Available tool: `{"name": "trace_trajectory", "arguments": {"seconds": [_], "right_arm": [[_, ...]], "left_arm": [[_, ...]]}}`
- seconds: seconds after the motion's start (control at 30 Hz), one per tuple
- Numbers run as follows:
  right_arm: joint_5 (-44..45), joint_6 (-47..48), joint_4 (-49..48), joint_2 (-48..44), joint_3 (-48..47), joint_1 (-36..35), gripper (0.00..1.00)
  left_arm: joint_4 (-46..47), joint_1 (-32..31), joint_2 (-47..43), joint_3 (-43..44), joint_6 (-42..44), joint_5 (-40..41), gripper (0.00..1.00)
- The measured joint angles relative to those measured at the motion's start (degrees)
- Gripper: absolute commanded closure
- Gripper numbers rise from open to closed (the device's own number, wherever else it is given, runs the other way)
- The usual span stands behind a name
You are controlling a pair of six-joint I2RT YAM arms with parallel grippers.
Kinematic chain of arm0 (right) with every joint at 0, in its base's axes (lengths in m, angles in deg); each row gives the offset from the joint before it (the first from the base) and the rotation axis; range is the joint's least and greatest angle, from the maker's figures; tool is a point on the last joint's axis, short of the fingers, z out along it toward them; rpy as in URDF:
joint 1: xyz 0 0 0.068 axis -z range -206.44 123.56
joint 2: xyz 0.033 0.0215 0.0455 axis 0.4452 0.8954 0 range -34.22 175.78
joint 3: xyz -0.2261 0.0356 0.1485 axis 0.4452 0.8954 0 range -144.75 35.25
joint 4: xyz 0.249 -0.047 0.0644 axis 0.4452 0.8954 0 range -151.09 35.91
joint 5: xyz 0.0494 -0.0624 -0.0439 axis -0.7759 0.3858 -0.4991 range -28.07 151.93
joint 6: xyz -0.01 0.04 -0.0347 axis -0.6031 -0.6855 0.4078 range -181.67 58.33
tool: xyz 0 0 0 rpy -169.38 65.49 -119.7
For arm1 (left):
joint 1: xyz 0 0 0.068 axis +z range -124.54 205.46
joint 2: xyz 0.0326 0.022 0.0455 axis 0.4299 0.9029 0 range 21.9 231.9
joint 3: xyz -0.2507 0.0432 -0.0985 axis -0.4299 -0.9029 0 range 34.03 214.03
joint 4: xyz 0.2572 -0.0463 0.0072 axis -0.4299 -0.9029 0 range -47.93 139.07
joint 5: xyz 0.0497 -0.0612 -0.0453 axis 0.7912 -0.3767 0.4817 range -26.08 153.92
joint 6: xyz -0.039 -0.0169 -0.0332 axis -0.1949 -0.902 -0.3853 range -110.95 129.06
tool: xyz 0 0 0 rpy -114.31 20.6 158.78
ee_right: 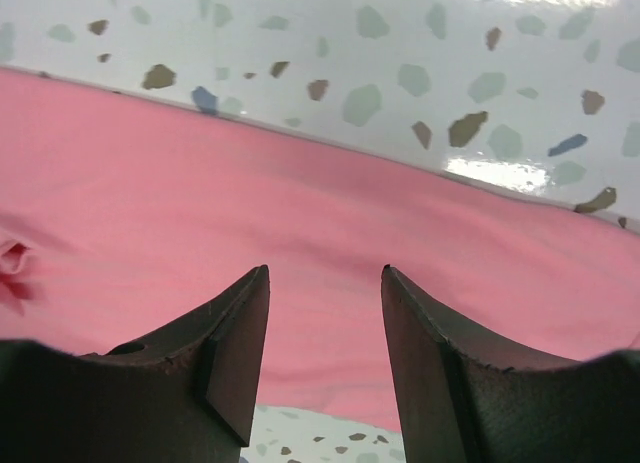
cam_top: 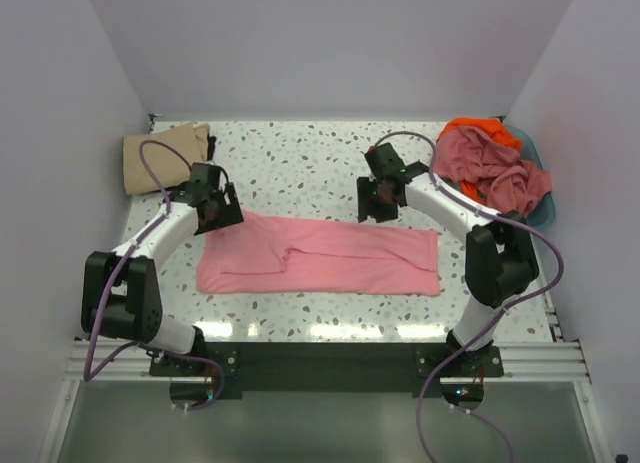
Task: Fold and stack the t-shirts
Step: Fold the tshirt
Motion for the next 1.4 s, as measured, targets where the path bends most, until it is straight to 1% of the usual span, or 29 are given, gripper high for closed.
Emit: {"name": "trace_trajectory", "arguments": {"seconds": [0.1, 0.13, 0.27, 0.43, 0.67, 0.73, 0.8, 0.9, 1.13, 1.4], "right_arm": [[0.04, 0.57, 0.15, -0.02, 2.01, 2.32, 0.47], [0.2, 0.7, 0.37, -0.02, 2.49, 2.97, 0.47], [1.11, 0.85, 0.33, -0.46, 3.93, 5.14, 0.47], [1.16, 0.83, -0.15, -2.14, 6.54, 8.7, 0.47], [1.36, 0.92, -0.39, -2.14, 7.67, 12.92, 0.47], [1.51, 0.92, -0.5, -2.14, 7.72, 13.7, 0.48], [1.66, 0.94, -0.63, -2.14, 7.85, 14.45, 0.48], [2.49, 0.92, -0.7, -2.14, 8.22, 15.54, 0.48], [4.02, 1.01, -0.85, -2.14, 8.5, 19.87, 0.48], [5.73, 1.14, -1.05, -2.12, 8.94, 23.74, 0.48]], "left_arm": [[-0.02, -0.07, -0.04, -2.43, -0.33, 0.11, 0.27], [-0.04, -0.07, 0.0, -3.17, -0.37, 0.13, 0.28], [0.39, -0.07, 0.85, -4.02, -0.22, 0.13, 0.29], [1.2, -0.07, 2.78, -3.08, -0.2, 0.11, 0.29], [1.6, -0.04, 7.61, 4.09, -0.2, 0.66, 0.28], [1.66, -0.04, 9.81, 6.93, -0.17, 1.31, 0.3], [1.88, 0.0, 12.17, 9.57, -0.15, 2.12, 0.33], [1.99, 0.11, 15.43, 12.37, 0.24, 3.13, 0.34], [1.99, 0.37, 20.41, 15.8, 0.26, 3.61, 0.35], [1.99, 0.63, 22.8, 17.97, 0.26, 3.56, 0.35]]}}
